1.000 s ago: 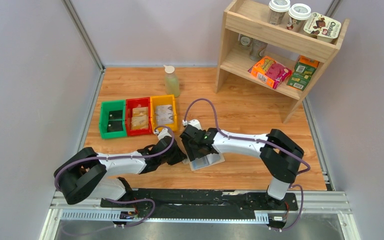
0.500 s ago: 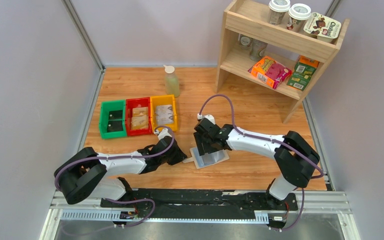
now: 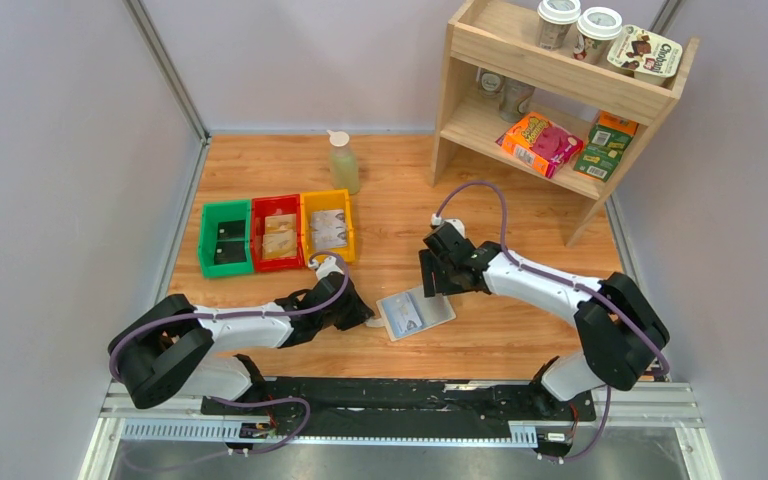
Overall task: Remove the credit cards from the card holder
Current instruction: Remove the credit card from the card holder, then place the credit card in the storage box.
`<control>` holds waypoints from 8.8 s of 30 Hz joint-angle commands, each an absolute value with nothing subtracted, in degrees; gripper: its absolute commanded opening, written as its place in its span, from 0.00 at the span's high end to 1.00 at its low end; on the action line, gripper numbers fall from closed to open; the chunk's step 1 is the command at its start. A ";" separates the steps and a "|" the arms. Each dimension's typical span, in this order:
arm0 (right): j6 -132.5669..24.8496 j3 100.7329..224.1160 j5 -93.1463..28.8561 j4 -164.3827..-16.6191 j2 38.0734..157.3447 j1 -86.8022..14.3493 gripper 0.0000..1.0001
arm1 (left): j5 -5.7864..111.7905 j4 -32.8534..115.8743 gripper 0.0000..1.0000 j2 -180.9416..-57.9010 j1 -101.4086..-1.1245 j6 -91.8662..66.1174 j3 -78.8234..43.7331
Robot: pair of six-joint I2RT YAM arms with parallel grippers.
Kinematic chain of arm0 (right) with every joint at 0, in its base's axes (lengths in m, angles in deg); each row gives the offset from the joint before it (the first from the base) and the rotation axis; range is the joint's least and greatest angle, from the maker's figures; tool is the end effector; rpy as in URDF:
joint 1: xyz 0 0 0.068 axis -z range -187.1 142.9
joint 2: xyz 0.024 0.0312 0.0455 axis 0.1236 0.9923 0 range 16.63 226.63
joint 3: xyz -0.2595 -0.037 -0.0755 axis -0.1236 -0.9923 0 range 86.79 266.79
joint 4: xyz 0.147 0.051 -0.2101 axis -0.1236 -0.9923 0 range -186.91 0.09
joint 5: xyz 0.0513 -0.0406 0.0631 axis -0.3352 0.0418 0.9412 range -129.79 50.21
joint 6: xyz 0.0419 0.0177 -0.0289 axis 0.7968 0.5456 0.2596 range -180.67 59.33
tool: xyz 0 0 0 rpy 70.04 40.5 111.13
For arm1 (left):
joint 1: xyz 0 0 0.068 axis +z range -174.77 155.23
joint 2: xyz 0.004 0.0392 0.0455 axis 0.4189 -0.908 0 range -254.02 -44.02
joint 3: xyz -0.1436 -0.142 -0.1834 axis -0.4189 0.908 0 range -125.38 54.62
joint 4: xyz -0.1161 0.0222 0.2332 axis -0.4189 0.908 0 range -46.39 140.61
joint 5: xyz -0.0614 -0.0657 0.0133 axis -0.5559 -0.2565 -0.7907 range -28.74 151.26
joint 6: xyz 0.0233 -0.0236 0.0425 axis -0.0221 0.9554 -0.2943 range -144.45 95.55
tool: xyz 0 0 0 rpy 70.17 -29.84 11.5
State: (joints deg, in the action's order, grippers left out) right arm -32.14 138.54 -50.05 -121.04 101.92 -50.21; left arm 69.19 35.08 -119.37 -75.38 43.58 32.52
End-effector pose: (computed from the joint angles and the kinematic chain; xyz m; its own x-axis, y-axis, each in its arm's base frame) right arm 0.2104 0.1882 0.1927 -0.8744 -0.1747 -0.4527 -0.2267 0.9719 0.0628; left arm 0.1469 -0.1712 0.1316 -0.8193 -0.4496 -0.3558 -0.1509 0.7677 -0.6228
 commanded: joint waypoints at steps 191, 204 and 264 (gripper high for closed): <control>-40.72 132.49 4.50 -102.13 69.90 -35.75 1.00 | 47.57 58.72 0.26 -100.79 -73.98 -16.27 1.11; -45.73 133.63 11.01 -100.45 65.85 -41.46 0.99 | 27.78 64.88 0.39 -105.97 -73.90 -24.37 -5.32; -39.32 137.95 -37.68 -123.22 89.40 -40.67 0.01 | 53.88 51.95 0.30 -130.77 -37.69 4.20 -2.94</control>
